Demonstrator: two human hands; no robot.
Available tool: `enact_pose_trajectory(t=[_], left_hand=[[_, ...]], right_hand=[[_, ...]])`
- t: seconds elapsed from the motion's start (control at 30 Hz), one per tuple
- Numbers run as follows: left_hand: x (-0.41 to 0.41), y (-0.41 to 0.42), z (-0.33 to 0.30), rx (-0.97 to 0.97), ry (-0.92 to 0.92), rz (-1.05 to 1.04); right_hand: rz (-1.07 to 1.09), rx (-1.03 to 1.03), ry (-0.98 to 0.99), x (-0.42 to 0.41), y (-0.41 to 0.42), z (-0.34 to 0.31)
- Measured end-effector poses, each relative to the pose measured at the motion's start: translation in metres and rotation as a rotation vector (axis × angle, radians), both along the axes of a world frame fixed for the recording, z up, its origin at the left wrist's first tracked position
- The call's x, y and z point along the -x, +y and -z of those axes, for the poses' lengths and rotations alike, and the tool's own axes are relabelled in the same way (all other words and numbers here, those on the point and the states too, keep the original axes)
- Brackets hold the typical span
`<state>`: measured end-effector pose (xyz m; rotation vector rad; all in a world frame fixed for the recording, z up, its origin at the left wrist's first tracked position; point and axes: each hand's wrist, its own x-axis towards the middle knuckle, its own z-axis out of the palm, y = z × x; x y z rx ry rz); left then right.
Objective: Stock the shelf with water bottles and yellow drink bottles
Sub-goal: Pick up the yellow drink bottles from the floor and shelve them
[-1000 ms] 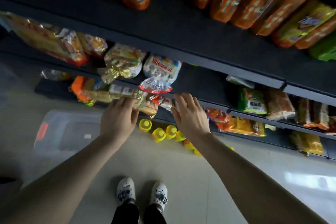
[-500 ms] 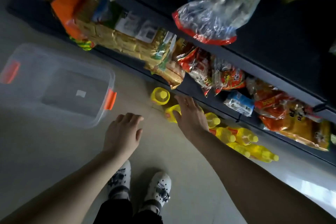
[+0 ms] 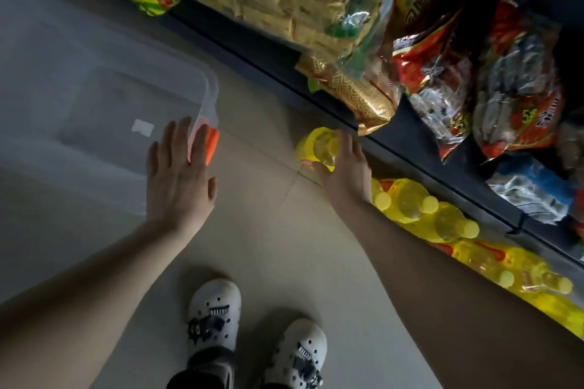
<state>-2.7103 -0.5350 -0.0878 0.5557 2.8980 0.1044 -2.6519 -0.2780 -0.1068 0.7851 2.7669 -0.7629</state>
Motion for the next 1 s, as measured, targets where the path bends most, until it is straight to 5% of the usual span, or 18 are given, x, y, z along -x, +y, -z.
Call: enact_pose_trajectory(t=[0.3, 0.57, 0.77, 1.0], left_hand=[[-0.003, -0.019, 0.046, 0.004, -0.061, 0.006], [0.001, -0.017, 0.037, 0.068, -0.179, -0.005], [0.012, -0.004, -0.037, 0.329, -0.477, 0.002], [-0.017, 0.033, -0.217, -0.051, -0.911, -0.147]], right_hand=[[0.268, 0.063, 0.231, 0.001, -0.009, 0.035], [0.309, 0.151, 0.132, -0.003, 0.005, -0.004], [0.216, 0.210, 0.077, -0.020, 0.000, -0.121], [0.078, 0.288, 0.070, -0.022, 0.010, -0.341]])
